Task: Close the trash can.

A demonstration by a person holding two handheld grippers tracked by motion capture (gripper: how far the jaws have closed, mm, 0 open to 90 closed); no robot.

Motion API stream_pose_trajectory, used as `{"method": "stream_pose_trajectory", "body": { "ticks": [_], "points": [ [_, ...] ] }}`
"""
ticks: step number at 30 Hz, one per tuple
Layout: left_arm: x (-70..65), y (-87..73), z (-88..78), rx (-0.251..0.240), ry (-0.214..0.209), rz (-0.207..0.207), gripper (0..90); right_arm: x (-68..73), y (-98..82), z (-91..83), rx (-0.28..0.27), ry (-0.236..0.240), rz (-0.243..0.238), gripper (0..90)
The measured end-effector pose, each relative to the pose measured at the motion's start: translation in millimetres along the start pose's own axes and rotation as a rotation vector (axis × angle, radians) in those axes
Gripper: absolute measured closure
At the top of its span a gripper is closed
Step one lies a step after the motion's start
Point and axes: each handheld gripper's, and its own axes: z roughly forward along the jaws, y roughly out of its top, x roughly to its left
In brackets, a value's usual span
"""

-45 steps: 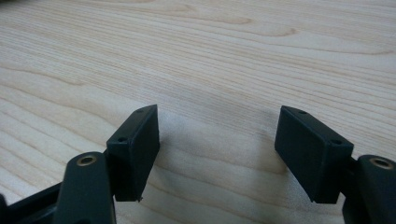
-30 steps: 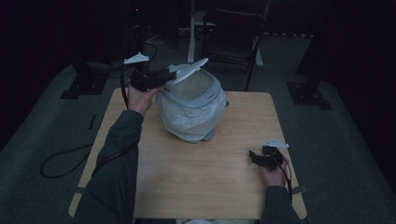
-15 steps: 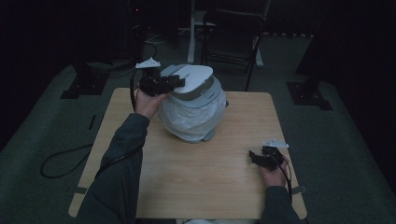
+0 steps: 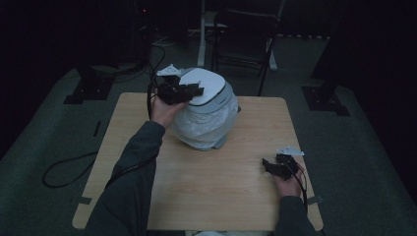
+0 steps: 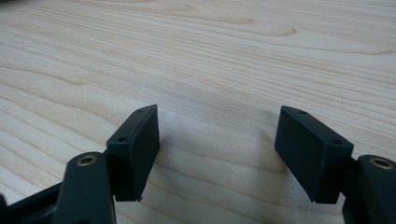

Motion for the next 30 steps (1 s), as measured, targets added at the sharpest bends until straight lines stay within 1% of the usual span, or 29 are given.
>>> {"method": "stream_pose_trajectory", "body": {
  "ticks": [4, 10, 13, 14, 15, 16, 17, 18, 20, 23, 24, 25, 26, 27, 28, 30],
  "points": [
    [-2.5, -0.7, 5.2, -0.003, -0.011, 0.000, 69.6, 0.0, 0.0, 0.0, 0.000, 0.001, 0.000, 29.9],
    [-9.0, 2.5, 11.6, 0.018, -0.005, 0.017, 77.0, 0.0, 0.0, 0.0, 0.000, 0.000, 0.000, 29.9],
    [-11.4, 2.8, 15.0, 0.029, -0.019, 0.020, 83.9, 0.0, 0.0, 0.0, 0.000, 0.000, 0.000, 29.9],
    [-11.8, 2.0, 16.2, 0.027, -0.023, 0.012, 88.4, 0.0, 0.0, 0.0, -0.001, 0.000, 0.000, 29.9],
    [-11.9, 2.3, 16.6, 0.030, -0.024, 0.005, 90.0, 0.0, 0.0, 0.0, 0.000, 0.000, 0.000, 29.9],
    [-14.0, 4.2, 17.8, 0.066, -0.001, 0.017, 90.0, 0.0, -0.1, 0.0, 0.000, 0.000, 0.000, 29.9],
    [-16.2, 5.1, 18.8, 0.075, -0.006, 0.035, 90.0, 0.1, -0.1, 0.0, 0.000, 0.000, -0.001, 29.9],
    [-16.2, 5.5, 19.6, 0.081, -0.025, 0.020, 90.0, 0.2, -0.1, 0.0, 0.000, 0.000, -0.001, 29.9],
    [-16.1, 5.4, 19.4, 0.080, -0.024, 0.019, 90.0, 0.3, -0.1, -0.1, 0.000, 0.001, 0.000, 30.0],
    [-17.6, 4.7, 19.3, 0.072, -0.015, 0.033, 90.0, 0.5, -0.2, -0.2, 0.000, 0.001, 0.000, 29.9],
    [-17.7, 4.4, 18.8, 0.067, -0.017, 0.030, 90.0, 0.5, -0.3, -0.2, 0.000, 0.001, -0.001, 29.9],
    [-18.1, 4.3, 17.8, 0.063, -0.017, 0.036, 85.4, 0.4, -0.2, -0.2, 0.000, 0.001, -0.001, 29.9],
    [-18.8, 4.2, 16.3, 0.060, -0.011, 0.051, 81.0, 0.3, -0.2, -0.2, 0.000, 0.001, -0.001, 29.8],
    [-19.3, 4.2, 14.8, 0.061, -0.004, 0.056, 79.1, 0.3, -0.2, -0.2, 0.000, 0.002, -0.001, 29.8],
    [-18.7, 4.1, 12.5, 0.060, -0.009, 0.055, 77.9, 0.3, -0.2, -0.2, 0.000, 0.002, -0.001, 29.8],
    [-17.1, 3.6, 5.8, 0.040, -0.007, 0.055, 75.7, 0.3, -0.2, -0.2, 0.000, 0.002, -0.001, 29.8]
  ]
}}
